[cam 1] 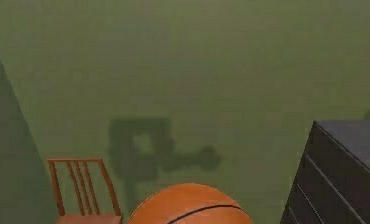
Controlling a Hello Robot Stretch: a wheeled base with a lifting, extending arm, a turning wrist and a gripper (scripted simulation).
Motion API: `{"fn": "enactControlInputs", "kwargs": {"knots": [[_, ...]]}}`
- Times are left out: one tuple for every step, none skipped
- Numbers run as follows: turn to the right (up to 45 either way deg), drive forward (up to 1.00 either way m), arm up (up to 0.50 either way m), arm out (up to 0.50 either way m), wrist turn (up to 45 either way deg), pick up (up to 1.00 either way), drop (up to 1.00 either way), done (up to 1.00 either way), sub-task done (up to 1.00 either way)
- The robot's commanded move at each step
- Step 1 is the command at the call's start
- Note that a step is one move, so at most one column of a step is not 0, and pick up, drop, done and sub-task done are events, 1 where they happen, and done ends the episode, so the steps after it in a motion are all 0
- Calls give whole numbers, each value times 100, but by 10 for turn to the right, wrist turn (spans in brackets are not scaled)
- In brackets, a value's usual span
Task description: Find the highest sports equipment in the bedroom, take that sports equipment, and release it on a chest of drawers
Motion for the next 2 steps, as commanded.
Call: {"fn": "enactControlInputs", "kwargs": {"knots": [[-30, 0, 0, 0, 0, 0, 0, 0, 0], [0, 0, 0, 48, 0, 0, 0, 0, 0]]}}
